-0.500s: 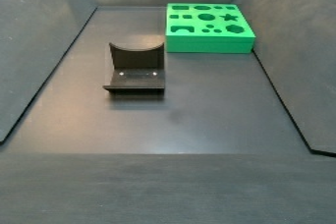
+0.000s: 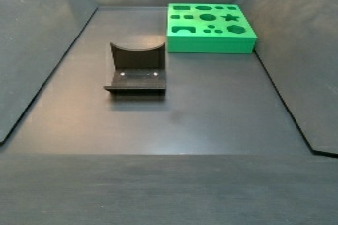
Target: Insert the round object.
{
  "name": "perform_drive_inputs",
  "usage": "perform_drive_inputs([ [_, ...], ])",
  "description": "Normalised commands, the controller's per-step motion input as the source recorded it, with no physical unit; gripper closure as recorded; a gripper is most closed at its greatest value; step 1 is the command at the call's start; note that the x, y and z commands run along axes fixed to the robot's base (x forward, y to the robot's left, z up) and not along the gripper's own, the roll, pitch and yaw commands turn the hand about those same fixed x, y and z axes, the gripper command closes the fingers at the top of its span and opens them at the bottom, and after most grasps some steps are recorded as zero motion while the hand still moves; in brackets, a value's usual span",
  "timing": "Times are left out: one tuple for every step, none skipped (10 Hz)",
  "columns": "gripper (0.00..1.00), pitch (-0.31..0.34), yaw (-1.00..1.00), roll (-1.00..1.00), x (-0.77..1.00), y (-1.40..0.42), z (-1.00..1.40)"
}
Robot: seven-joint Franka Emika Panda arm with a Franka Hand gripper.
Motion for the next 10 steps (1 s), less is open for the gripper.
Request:
perform_drive_inputs([
  [1.00,-0.117,-0.07,-0.16,0.00,-0.27,-0.71],
  [1.00,-0.126,-0.07,-0.16,0.00,-0.28,-0.69],
  [1.00,-0.117,-0.05,-0.14,-0.04,-0.22,-0.74],
  [1.00,-0.153,0.00,-0.10,-0.28,-0.10,-0.75],
  [1.00,-0.123,0.00,-0.03,-0.49,0.00,-0.51],
  [1.00,-0.091,0.00,-0.02,-0.51,0.00,-0.38],
  [1.00,-0.087,0.00,-0.08,-0.43,0.00,-0.34],
  [1.00,-0.063,0.00,-0.11,-0.26,0.00,-0.35],
  [1.00,-0.010,0.00,-0.11,0.00,0.00,-0.42],
  [1.00,0.000,0.00,-0.06,0.01,0.00,-0.49],
])
